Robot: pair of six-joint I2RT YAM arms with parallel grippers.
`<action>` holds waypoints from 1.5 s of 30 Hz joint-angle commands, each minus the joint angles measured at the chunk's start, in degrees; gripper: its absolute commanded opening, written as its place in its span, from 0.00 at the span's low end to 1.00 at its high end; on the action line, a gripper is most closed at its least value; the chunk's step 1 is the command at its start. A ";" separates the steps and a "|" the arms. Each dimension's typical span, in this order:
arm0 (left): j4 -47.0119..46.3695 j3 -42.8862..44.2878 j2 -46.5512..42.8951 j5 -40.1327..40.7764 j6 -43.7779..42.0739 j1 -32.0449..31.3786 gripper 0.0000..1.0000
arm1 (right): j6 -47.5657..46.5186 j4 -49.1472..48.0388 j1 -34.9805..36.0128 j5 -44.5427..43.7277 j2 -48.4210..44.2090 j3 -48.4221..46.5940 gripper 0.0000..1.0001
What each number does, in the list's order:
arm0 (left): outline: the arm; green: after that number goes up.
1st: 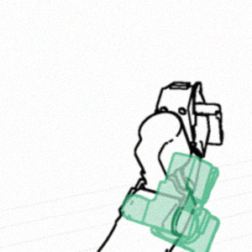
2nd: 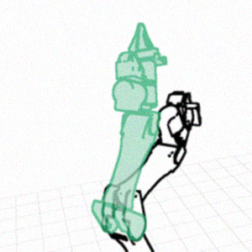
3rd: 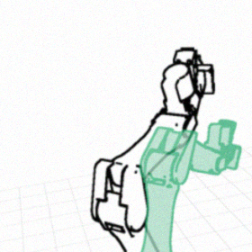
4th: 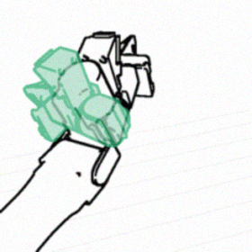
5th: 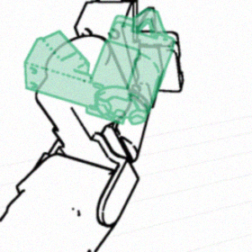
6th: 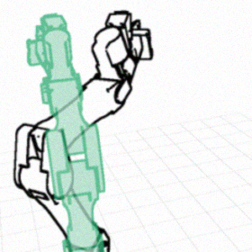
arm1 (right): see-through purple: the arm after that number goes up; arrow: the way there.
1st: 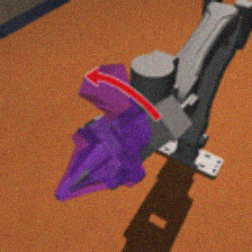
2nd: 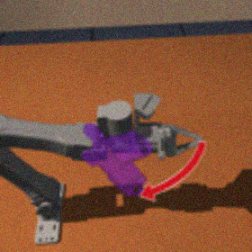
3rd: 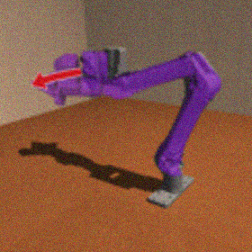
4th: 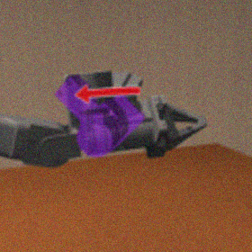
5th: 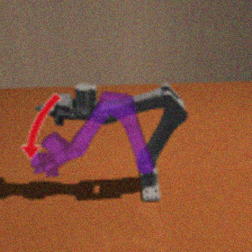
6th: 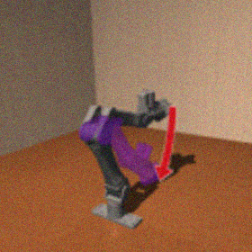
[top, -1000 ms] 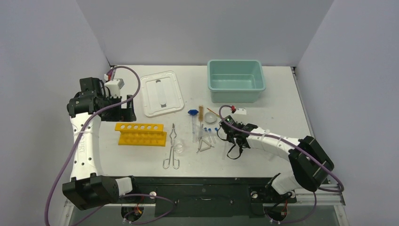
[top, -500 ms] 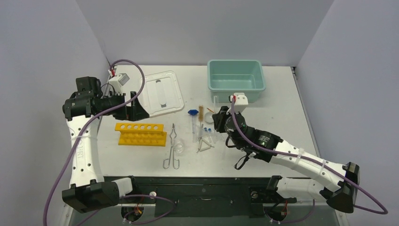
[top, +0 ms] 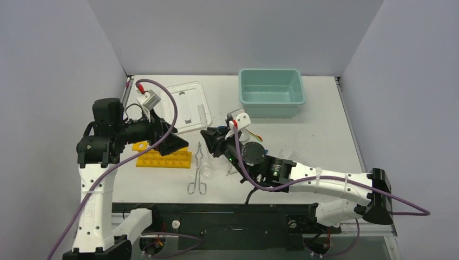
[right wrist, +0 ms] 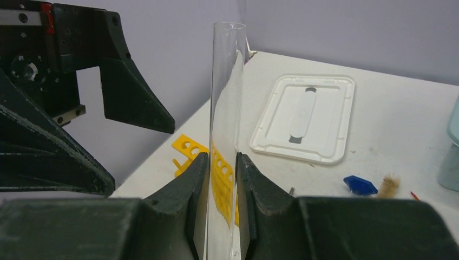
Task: Organize the chemistry lab equipment
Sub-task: Pick up the test tube at the center of the board, then insert the test tube into the slot of the test tube rack.
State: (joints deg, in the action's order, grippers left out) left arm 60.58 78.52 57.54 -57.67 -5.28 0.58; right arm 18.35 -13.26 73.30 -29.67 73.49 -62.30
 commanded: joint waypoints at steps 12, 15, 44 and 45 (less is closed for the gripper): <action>-23.49 -10.76 -8.27 -7.21 13.91 -3.66 0.97 | -2.35 -23.38 4.27 -3.40 6.85 -5.40 0.00; -22.80 -10.46 -7.99 -7.43 13.41 -3.74 0.98 | -0.96 -24.29 4.86 -3.90 8.31 -6.87 0.00; -12.47 -6.15 -6.11 -4.64 2.11 -3.66 0.09 | 10.81 -0.40 -2.18 5.79 7.81 -15.20 0.34; -11.52 -5.77 -5.94 -4.25 -0.06 -3.66 0.09 | 11.96 4.26 -3.77 10.63 7.28 -16.51 0.37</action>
State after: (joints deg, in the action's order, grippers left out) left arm 43.11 68.71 51.35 -64.66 3.68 -3.22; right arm 23.09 -24.16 75.92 -30.85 84.82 -73.25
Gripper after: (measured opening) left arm 0.194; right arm 0.318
